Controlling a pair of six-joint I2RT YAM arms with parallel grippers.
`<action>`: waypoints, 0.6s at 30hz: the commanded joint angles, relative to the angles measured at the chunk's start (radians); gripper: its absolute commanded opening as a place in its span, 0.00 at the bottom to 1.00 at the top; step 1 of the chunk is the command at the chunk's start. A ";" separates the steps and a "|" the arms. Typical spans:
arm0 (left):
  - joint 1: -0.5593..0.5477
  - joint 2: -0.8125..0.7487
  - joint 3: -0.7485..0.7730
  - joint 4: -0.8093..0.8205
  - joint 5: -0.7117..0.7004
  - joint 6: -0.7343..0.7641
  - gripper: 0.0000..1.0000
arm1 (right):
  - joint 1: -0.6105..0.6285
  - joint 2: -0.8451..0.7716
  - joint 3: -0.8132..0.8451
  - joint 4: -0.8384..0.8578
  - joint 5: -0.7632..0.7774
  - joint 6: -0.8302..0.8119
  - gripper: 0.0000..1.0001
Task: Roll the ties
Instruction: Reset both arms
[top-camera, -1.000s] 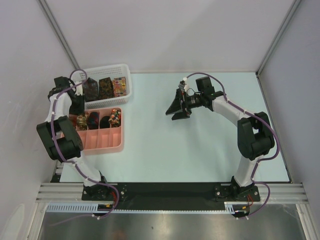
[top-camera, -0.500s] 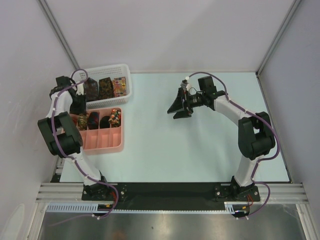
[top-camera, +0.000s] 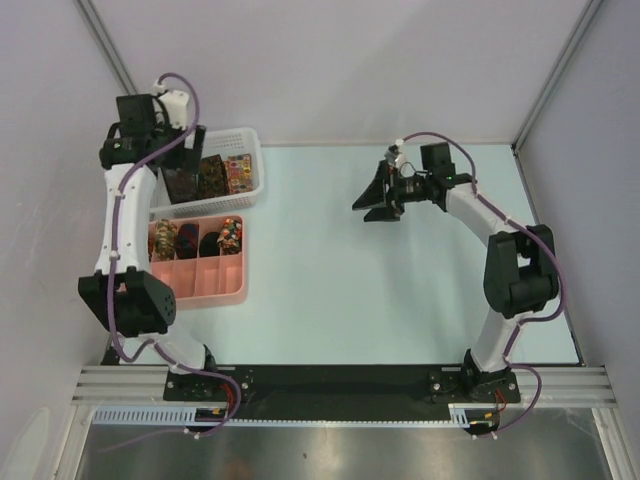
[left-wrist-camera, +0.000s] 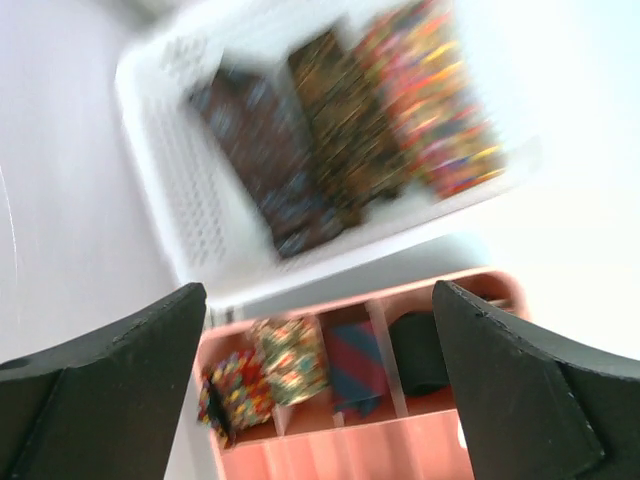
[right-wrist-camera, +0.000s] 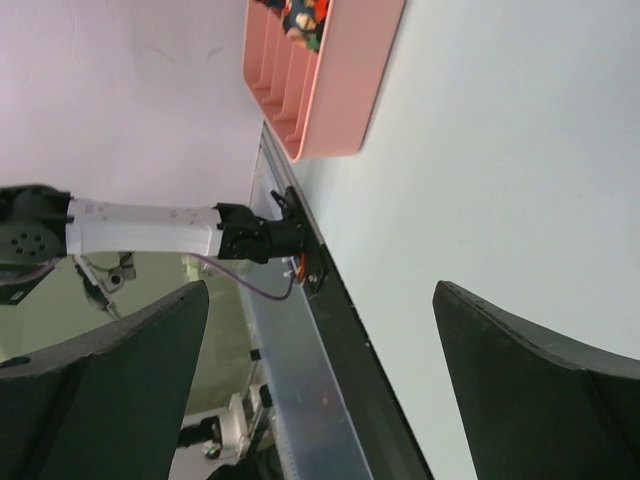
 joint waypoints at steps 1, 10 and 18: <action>-0.214 -0.097 0.070 -0.030 -0.033 0.000 0.99 | -0.094 -0.089 0.077 -0.064 0.026 -0.104 1.00; -0.561 -0.066 -0.027 0.093 -0.044 -0.101 0.99 | -0.313 -0.159 0.065 -0.272 0.190 -0.377 1.00; -0.578 -0.098 -0.301 0.245 0.065 -0.194 1.00 | -0.355 -0.207 -0.096 -0.293 0.390 -0.518 1.00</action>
